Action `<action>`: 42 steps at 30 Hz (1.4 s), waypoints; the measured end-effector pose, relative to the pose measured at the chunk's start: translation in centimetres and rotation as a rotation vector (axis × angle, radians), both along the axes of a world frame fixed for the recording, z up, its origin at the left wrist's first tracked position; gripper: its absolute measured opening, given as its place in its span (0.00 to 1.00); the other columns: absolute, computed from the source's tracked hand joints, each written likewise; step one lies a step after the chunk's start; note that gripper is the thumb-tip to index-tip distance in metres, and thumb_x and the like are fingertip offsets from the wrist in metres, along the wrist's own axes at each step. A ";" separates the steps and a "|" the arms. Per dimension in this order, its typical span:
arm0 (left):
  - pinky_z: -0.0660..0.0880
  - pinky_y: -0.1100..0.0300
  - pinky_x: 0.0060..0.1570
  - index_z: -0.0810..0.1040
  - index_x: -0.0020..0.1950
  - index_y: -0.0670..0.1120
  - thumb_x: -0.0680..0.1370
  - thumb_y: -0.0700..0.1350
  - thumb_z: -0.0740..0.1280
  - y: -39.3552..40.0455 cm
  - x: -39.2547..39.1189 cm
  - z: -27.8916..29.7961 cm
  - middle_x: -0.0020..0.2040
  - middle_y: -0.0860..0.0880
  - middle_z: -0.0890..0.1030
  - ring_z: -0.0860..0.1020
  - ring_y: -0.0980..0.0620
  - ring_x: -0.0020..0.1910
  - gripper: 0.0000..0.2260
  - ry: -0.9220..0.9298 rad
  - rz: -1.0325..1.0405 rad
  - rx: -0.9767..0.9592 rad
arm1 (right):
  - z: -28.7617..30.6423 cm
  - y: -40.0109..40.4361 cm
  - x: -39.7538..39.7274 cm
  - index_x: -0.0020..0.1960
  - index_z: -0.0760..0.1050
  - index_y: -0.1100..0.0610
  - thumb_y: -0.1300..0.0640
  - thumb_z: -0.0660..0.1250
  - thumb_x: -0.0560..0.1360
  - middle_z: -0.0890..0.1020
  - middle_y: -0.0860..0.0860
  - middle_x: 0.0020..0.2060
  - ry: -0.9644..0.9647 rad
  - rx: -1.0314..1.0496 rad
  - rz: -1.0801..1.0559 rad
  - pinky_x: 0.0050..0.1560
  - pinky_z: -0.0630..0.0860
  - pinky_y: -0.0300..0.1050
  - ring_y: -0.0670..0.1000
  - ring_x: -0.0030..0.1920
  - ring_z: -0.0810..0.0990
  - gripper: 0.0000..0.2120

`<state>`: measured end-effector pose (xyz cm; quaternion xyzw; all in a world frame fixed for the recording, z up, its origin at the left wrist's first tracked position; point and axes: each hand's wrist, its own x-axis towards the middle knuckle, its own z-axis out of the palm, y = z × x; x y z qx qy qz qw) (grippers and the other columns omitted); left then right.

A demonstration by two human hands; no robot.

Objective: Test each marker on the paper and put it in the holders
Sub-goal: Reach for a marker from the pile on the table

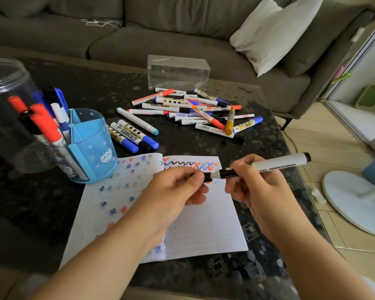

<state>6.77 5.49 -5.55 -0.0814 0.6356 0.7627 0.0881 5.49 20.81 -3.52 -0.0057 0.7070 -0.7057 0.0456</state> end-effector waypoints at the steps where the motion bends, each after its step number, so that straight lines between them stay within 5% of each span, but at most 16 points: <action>1: 0.78 0.64 0.38 0.80 0.49 0.44 0.78 0.42 0.63 0.0 0.2 0.1 0.35 0.48 0.83 0.79 0.56 0.33 0.06 0.015 -0.029 -0.043 | 0.0 0.0 0.1 0.40 0.71 0.59 0.59 0.61 0.78 0.77 0.55 0.26 0.003 0.017 0.016 0.35 0.65 0.46 0.50 0.28 0.68 0.08; 10: 0.71 0.64 0.38 0.78 0.45 0.53 0.79 0.50 0.60 -0.4 0.7 -0.1 0.32 0.58 0.79 0.73 0.61 0.31 0.09 0.171 -0.301 -0.520 | 0.2 0.5 0.4 0.40 0.75 0.56 0.44 0.65 0.69 0.71 0.47 0.23 0.045 0.163 0.030 0.29 0.66 0.36 0.44 0.25 0.66 0.14; 14: 0.70 0.59 0.37 0.78 0.42 0.51 0.79 0.50 0.59 -0.5 1.1 0.1 0.30 0.57 0.75 0.71 0.59 0.31 0.11 0.249 -0.233 -0.545 | 0.1 -0.1 0.6 0.41 0.74 0.57 0.47 0.65 0.68 0.71 0.47 0.23 0.005 0.029 0.070 0.26 0.65 0.35 0.43 0.23 0.66 0.13; 24: 0.68 0.68 0.32 0.76 0.38 0.54 0.77 0.52 0.61 -1.6 1.1 1.2 0.32 0.55 0.76 0.72 0.61 0.30 0.09 0.390 -0.150 -0.649 | -0.2 -1.5 0.7 0.39 0.75 0.55 0.46 0.65 0.68 0.75 0.52 0.27 -0.013 -0.085 0.081 0.28 0.67 0.37 0.45 0.26 0.67 0.11; 28: 0.71 0.72 0.36 0.75 0.42 0.58 0.77 0.53 0.61 -2.3 1.0 0.9 0.37 0.63 0.79 0.76 0.65 0.39 0.06 0.344 -0.207 -0.763 | -0.4 -1.6 1.0 0.44 0.76 0.57 0.47 0.65 0.71 0.78 0.50 0.28 -0.040 0.004 0.072 0.29 0.67 0.37 0.45 0.26 0.68 0.14; 34: 0.77 0.56 0.47 0.73 0.45 0.61 0.78 0.53 0.61 -2.7 1.5 0.5 0.43 0.53 0.80 0.78 0.55 0.45 0.04 0.315 -0.163 -0.824 | 0.5 -0.9 0.9 0.47 0.78 0.58 0.51 0.64 0.76 0.78 0.48 0.28 -0.030 0.035 -0.001 0.34 0.69 0.41 0.44 0.27 0.70 0.10; 38: 0.70 0.73 0.43 0.71 0.58 0.62 0.79 0.53 0.60 -2.7 1.6 1.5 0.49 0.64 0.73 0.73 0.65 0.49 0.09 0.341 -0.087 -0.947 | 1.1 -1.0 1.2 0.46 0.78 0.55 0.51 0.61 0.78 0.80 0.47 0.28 0.077 0.177 -0.017 0.34 0.72 0.37 0.42 0.28 0.74 0.10; 42: 0.69 0.66 0.55 0.70 0.64 0.55 0.77 0.53 0.63 -4.9 3.1 3.6 0.55 0.60 0.73 0.72 0.61 0.55 0.16 0.420 0.033 -1.132 | 2.1 -1.1 2.5 0.48 0.76 0.48 0.51 0.61 0.78 0.83 0.46 0.36 0.195 0.277 -0.016 0.39 0.76 0.38 0.42 0.37 0.80 0.05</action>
